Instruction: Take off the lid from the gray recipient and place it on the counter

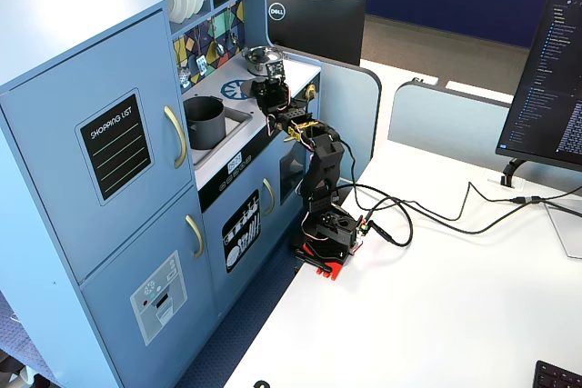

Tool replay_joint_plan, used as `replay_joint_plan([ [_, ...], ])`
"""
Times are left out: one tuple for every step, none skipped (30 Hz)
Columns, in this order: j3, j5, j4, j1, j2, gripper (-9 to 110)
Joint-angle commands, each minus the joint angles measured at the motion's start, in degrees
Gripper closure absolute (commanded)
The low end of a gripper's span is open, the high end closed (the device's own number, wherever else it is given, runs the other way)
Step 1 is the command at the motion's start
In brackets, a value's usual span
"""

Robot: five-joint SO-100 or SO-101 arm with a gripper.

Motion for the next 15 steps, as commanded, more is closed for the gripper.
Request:
replay_joint_plan([
  [-1.67,-0.35,-3.34,0.0,-2.11,102],
  [-1.85,-0.26,-3.6,-0.18,-2.72,102],
  [-2.02,-0.18,-3.78,-0.44,-3.25,102],
  [-2.11,-0.18,-3.96,-0.79,-3.78,102],
  [-2.29,-0.18,-4.22,-0.97,-4.31,102],
  [-2.37,-0.35,-4.39,-1.23,-4.83,102],
  [-2.55,-0.35,-4.48,-1.41,-5.19,102],
  [-2.64,-0.35,-4.48,-1.49,-5.54,102],
  [-2.72,-0.44,-4.48,-1.49,-5.8,102],
  [-2.72,-0.44,-4.48,-1.49,-5.98,102],
  [-2.72,-0.53,-4.48,-1.49,-5.98,102],
  [-2.55,-0.53,-4.48,-1.41,-5.98,102],
  [-2.37,-0.35,-4.48,-1.41,-5.98,102],
  [-2.02,0.09,-4.57,-1.32,-5.8,98],
  [-1.49,0.7,-4.83,-1.05,-5.36,92],
])
